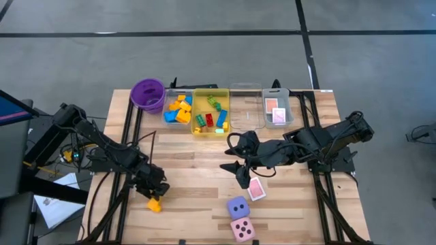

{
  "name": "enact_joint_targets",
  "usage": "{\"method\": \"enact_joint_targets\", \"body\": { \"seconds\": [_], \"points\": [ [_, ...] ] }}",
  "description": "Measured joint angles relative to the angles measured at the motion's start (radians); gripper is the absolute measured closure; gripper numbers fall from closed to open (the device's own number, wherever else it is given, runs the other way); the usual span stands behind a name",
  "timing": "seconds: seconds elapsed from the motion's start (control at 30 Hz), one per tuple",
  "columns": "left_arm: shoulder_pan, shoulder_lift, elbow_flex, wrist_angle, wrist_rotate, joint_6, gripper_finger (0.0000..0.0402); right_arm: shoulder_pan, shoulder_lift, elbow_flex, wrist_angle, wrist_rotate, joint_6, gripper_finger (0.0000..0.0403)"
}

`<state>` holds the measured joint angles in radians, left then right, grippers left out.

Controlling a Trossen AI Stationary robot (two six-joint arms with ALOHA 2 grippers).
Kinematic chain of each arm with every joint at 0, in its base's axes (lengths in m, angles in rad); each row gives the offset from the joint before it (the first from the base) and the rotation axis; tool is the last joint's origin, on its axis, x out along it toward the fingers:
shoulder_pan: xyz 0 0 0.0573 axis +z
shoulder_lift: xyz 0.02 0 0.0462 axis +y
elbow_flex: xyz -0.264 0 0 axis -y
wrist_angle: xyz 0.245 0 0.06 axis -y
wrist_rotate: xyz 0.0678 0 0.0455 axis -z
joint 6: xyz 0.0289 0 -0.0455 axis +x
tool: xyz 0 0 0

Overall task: Pick & Place Toys
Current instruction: Put the big yellow game piece into the white bin

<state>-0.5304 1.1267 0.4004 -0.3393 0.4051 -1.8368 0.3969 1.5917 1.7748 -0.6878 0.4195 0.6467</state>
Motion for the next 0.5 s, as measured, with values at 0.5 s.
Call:
{"method": "enact_joint_targets", "body": {
  "seconds": [0.5],
  "points": [
    [-0.101,0.000,0.001,0.215,-0.004,0.128,0.0099,0.000,0.000,0.000,-0.054,0.000,0.000,0.0143]
  ]
}}
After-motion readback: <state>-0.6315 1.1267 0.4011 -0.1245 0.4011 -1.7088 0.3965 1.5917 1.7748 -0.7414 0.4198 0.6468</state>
